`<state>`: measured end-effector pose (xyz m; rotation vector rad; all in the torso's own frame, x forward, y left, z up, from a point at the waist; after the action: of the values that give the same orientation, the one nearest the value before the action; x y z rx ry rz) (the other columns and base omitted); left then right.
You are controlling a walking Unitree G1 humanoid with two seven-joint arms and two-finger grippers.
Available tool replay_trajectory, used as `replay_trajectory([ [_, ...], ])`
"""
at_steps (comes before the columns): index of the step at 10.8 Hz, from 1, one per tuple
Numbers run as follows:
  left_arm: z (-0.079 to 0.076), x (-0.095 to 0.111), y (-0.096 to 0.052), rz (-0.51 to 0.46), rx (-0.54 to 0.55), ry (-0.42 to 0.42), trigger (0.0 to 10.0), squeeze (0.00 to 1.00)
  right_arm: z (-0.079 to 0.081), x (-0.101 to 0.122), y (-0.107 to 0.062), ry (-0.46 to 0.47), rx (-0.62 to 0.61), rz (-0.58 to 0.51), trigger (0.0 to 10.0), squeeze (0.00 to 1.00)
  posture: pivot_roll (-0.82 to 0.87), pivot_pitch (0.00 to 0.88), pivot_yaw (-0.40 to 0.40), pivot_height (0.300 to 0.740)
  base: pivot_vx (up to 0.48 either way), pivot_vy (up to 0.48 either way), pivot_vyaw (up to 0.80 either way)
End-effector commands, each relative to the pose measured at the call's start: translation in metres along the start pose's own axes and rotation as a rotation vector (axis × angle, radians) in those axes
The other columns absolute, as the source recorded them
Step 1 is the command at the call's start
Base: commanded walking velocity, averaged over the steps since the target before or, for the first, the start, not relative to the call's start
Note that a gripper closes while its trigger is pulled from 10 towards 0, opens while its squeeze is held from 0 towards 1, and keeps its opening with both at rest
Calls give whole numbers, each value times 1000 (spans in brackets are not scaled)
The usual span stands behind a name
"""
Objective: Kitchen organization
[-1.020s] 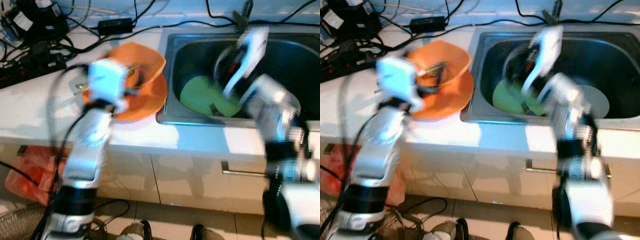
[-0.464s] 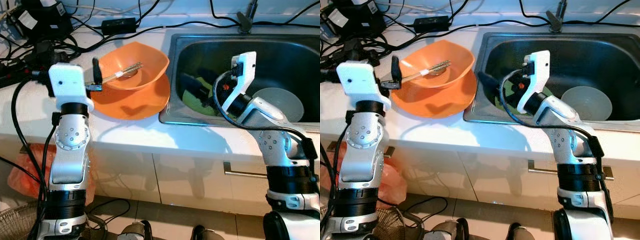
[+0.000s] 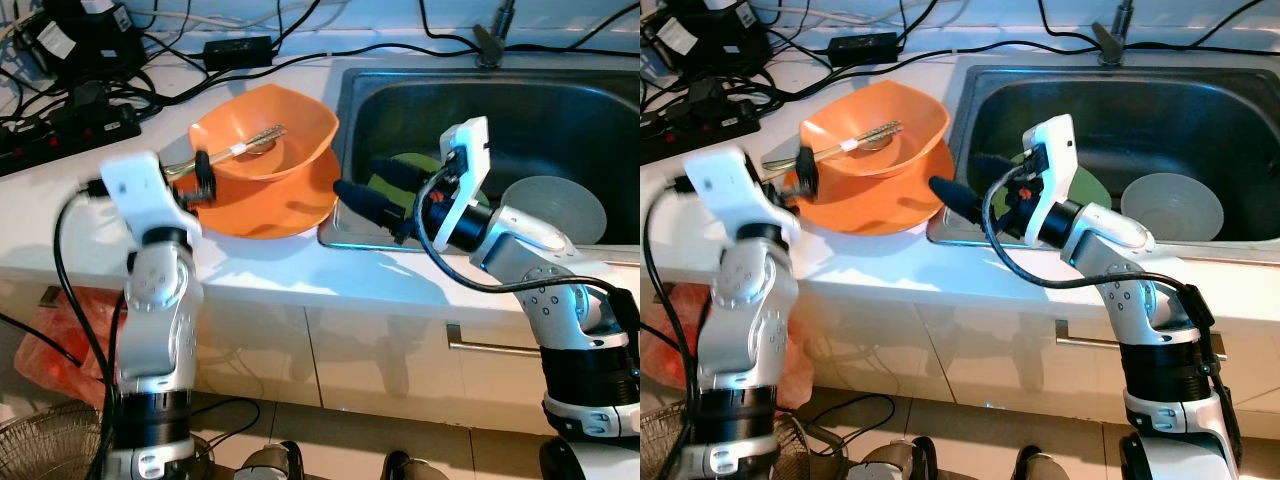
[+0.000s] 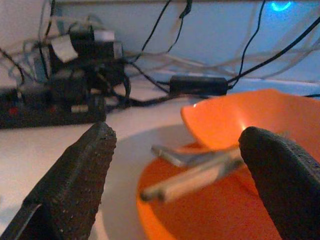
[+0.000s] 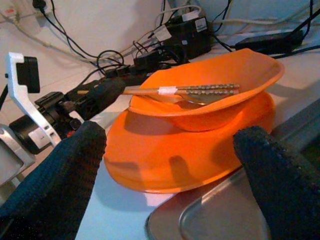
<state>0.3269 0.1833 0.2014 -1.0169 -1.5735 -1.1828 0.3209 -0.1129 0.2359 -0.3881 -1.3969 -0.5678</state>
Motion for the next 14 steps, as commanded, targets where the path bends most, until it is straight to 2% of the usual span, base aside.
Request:
replay_trajectory([
  [1,2,2,0,4,9,-30,10000,0,5,2,0,-13,24,1,10000,0,57,122,91,740,0,0,0],
  [2,2,0,1,25,12,-79,10000,0,4,3,0,-15,18,-3,10000,0,57,122,91,740,0,0,0],
  [4,-3,0,2,31,-20,-114,10000,0,3,4,1,-15,11,-9,10000,0,55,119,92,740,0,0,0],
  [5,-6,1,2,28,-37,-161,510,0,3,4,2,-16,6,-11,10000,0,55,120,93,740,0,0,0],
  [6,-10,1,2,39,-62,-207,0,0,2,4,2,-12,0,-14,10000,0,55,120,93,740,0,0,0],
  [8,-17,0,2,62,-93,-252,0,0,11,0,0,-9,69,18,10000,0,54,118,94,740,0,0,0],
  [14,-17,8,2,55,-74,-303,0,0,9,-2,0,-9,62,27,10000,0,53,121,92,740,0,0,0],
])
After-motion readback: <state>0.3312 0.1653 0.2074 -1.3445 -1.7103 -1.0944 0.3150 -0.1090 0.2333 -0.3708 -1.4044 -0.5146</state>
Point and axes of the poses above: a point about 5 cm out from each wrist's last joint towards the gripper, its own y axis pointing out of the wrist towards the gripper, its own x axis along the axis of the wrist's last joint, z = x × y, the point moved 1 cm from there along y, pointing out of the wrist towards the gripper
